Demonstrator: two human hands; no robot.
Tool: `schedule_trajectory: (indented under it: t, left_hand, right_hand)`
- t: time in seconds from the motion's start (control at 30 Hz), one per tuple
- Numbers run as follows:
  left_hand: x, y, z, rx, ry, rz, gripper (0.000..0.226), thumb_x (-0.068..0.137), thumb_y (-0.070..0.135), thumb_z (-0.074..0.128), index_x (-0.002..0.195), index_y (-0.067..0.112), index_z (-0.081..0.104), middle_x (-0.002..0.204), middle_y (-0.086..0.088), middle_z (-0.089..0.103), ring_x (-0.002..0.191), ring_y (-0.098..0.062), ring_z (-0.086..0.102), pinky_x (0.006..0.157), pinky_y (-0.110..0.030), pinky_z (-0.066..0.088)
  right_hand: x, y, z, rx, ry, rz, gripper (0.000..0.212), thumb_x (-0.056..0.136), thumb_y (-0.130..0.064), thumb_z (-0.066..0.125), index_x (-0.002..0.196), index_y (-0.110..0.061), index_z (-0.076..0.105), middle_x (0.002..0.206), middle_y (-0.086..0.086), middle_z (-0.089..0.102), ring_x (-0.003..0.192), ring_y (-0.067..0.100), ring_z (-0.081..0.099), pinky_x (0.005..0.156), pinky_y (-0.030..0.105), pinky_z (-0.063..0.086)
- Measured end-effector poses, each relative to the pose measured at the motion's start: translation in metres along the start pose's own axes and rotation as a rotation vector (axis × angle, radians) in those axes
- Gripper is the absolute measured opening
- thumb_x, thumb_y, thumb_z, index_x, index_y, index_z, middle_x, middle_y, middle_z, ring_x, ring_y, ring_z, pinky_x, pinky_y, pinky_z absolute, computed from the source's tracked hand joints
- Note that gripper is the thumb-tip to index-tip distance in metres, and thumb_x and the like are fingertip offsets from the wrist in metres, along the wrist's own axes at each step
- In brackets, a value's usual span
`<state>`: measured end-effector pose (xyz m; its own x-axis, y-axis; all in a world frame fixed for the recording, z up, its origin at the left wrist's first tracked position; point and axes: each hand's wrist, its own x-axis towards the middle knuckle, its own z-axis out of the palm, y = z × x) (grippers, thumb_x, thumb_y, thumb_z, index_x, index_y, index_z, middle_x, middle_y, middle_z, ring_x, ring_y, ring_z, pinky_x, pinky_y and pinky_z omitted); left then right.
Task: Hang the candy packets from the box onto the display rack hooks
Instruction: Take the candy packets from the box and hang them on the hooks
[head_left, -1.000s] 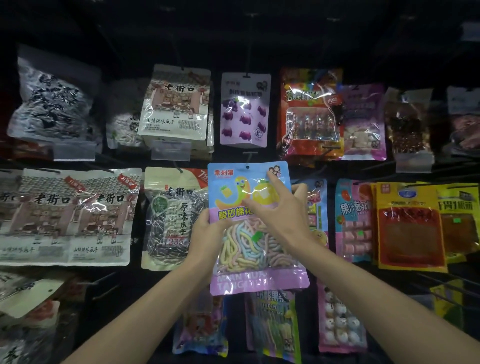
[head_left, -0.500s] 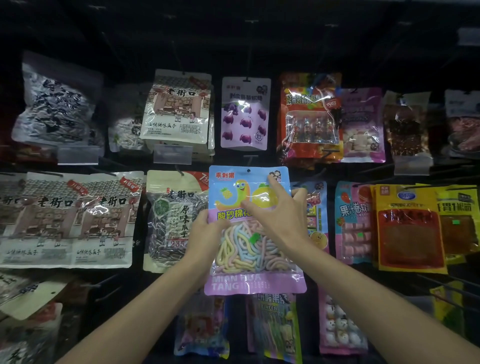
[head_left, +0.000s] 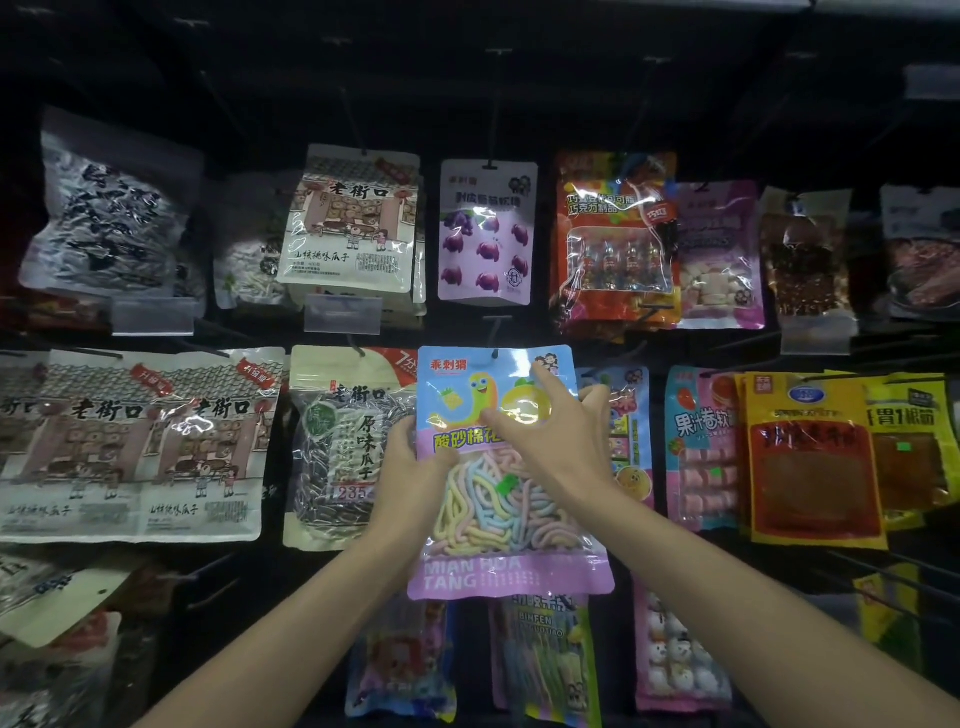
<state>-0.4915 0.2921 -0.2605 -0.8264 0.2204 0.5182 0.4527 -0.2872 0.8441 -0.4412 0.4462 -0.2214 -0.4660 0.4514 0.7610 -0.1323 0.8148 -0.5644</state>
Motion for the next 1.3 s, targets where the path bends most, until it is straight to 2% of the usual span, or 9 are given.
schedule_trajectory:
  t: [0.1,0.2,0.3,0.43,0.57,0.67,0.83,1.1,1.3]
  left_hand:
    - [-0.011,-0.014,-0.002,0.156,0.003,0.152,0.066,0.096,0.04,0.069,0.147,0.055,0.029,0.126,0.007,0.067,0.089,-0.019,0.079,0.078,-0.051,0.065]
    - [-0.019,-0.027,-0.005,0.264,-0.042,0.209,0.084,0.082,0.07,0.069,0.15,0.069,0.018,0.145,0.011,0.054,0.112,-0.011,0.067,0.093,-0.045,0.055]
    - [-0.026,-0.039,-0.008,0.465,-0.123,0.2,0.093,0.09,0.06,0.071,0.158,0.061,0.008,0.144,0.01,0.04,0.104,0.0,0.048,0.089,-0.029,0.037]
    - [-0.02,-0.045,-0.011,0.444,-0.141,0.189,0.101,0.089,0.042,0.078,0.159,0.06,0.007,0.147,0.008,0.045,0.093,0.014,0.05,0.074,-0.017,0.042]
    - [-0.013,-0.042,-0.01,0.362,-0.148,0.164,0.102,0.087,0.029,0.083,0.16,0.055,0.017,0.14,0.01,0.043,0.077,0.024,0.06,0.059,-0.003,0.048]
    - [-0.009,-0.039,-0.013,0.317,-0.109,0.14,0.102,0.076,0.03,0.088,0.153,0.063,0.029,0.141,0.003,0.049,0.086,-0.01,0.076,0.071,-0.027,0.065]
    - [0.004,-0.031,-0.011,0.383,-0.033,0.077,0.107,0.055,0.058,0.08,0.153,0.053,0.037,0.143,-0.002,0.054,0.108,-0.022,0.07,0.095,-0.048,0.06]
    - [0.034,-0.027,0.005,0.553,0.042,0.004,0.071,0.092,0.029,0.074,0.156,0.031,0.045,0.149,-0.012,0.039,0.087,-0.019,0.063,0.089,-0.037,0.059]
    - [0.058,-0.032,0.017,0.666,-0.02,-0.05,0.081,0.084,0.032,0.063,0.161,0.027,0.036,0.147,-0.016,0.044,0.09,-0.027,0.07,0.085,-0.045,0.064]
  right_hand:
    - [0.0,0.0,0.001,-0.015,-0.011,0.017,0.093,0.078,-0.07,0.075,0.159,-0.045,0.036,0.127,0.002,0.03,0.134,0.026,0.035,0.092,0.038,0.043]
    - [0.002,0.0,0.003,-0.023,-0.009,0.039,0.089,0.08,-0.066,0.074,0.158,-0.045,0.037,0.128,0.003,0.03,0.134,0.027,0.035,0.095,0.041,0.044]
    - [0.002,0.003,0.004,0.012,-0.043,0.068,0.084,0.082,-0.061,0.071,0.157,-0.05,0.035,0.129,0.003,0.032,0.132,0.028,0.04,0.101,0.044,0.048]
    - [-0.015,0.016,-0.009,0.083,-0.101,0.083,0.079,0.09,-0.048,0.07,0.158,-0.056,0.03,0.126,-0.001,0.036,0.11,0.02,0.056,0.098,0.044,0.053]
    - [-0.044,0.03,-0.021,0.168,-0.151,0.061,0.078,0.093,-0.045,0.072,0.158,-0.056,0.031,0.157,-0.002,0.039,0.119,0.013,0.048,0.098,0.04,0.043]
    - [-0.055,0.038,-0.024,0.223,-0.189,0.063,0.08,0.089,-0.038,0.075,0.157,-0.054,0.035,0.157,-0.007,0.043,0.123,0.007,0.042,0.098,0.037,0.039]
    - [-0.051,0.039,-0.024,0.292,-0.245,0.152,0.076,0.086,-0.023,0.079,0.151,-0.047,0.047,0.149,-0.012,0.05,0.121,0.012,0.049,0.09,0.033,0.041]
    - [-0.013,0.037,-0.013,0.294,-0.273,0.24,0.076,0.085,-0.013,0.079,0.153,-0.034,0.052,0.155,-0.003,0.051,0.131,0.022,0.051,0.109,0.044,0.047]
    - [0.008,0.046,0.011,0.228,-0.243,0.222,0.078,0.087,-0.011,0.075,0.157,-0.032,0.047,0.159,-0.003,0.049,0.085,0.009,0.055,0.069,0.025,0.045]
